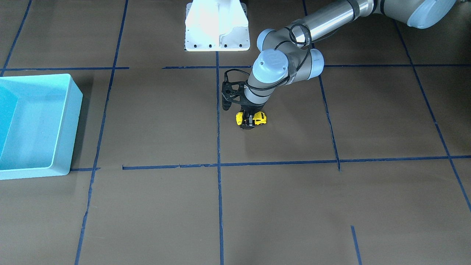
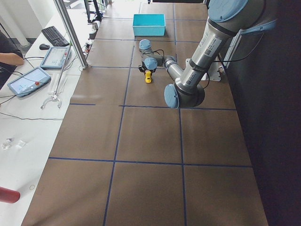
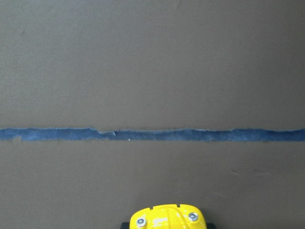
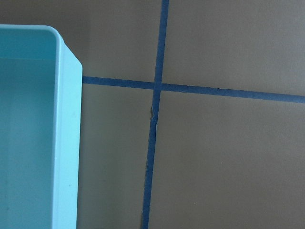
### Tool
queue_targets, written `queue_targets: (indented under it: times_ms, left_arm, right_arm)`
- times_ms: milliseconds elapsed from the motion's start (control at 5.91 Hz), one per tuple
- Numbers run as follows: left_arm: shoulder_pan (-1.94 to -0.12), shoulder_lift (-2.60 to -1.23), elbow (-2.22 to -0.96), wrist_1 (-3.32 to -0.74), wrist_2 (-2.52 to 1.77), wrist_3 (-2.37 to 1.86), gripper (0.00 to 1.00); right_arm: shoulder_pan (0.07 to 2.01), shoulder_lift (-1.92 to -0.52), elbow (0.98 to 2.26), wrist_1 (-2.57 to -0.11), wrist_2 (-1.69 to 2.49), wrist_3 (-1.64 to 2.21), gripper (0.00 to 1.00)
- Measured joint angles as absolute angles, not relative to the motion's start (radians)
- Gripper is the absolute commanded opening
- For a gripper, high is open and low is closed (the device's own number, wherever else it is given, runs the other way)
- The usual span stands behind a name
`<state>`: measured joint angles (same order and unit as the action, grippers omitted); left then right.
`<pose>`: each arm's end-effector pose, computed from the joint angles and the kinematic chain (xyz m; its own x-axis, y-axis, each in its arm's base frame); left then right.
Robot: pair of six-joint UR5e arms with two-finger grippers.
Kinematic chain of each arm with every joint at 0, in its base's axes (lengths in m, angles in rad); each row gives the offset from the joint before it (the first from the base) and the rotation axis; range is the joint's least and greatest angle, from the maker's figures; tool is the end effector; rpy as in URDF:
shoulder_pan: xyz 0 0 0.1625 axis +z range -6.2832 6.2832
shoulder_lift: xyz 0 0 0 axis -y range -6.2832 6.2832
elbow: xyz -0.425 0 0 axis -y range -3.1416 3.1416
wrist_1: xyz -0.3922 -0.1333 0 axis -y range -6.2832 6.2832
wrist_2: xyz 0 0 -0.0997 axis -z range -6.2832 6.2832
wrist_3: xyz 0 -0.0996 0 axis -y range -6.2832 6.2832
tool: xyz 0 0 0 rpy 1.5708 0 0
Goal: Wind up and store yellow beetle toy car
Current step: 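Drag the held car backward along the table, away from the bin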
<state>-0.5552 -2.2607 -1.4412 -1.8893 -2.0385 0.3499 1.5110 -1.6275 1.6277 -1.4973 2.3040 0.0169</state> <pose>0.5778 -0.4624 0.2618 -0.0210 0.9998 -0.0063 -0.5695 -0.0068 0.8219 0.0383 -0.4761 0.6532 0.7397 -0.0768 0.6686 0.0471 0.9969 0.0623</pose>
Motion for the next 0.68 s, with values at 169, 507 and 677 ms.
queue_targets:
  times_ms: [169,507,677]
  left_arm:
    - [-0.556,-2.251,-1.448,-1.891,-2.040,0.359,0.00]
    - [-0.564,-2.222,-1.468,-1.895,-2.051,0.383,0.00]
    - [-0.569,-2.205,-1.476,-1.909,-2.058,0.390,0.00]
  right_arm:
    - [1.511,-1.628,1.628,-1.498,2.304,0.017,1.00]
    - [1.511,-1.628,1.628,-1.499,2.304,0.017,1.00]
    - [1.511,-1.628,1.628,-1.499,2.304,0.017,1.00]
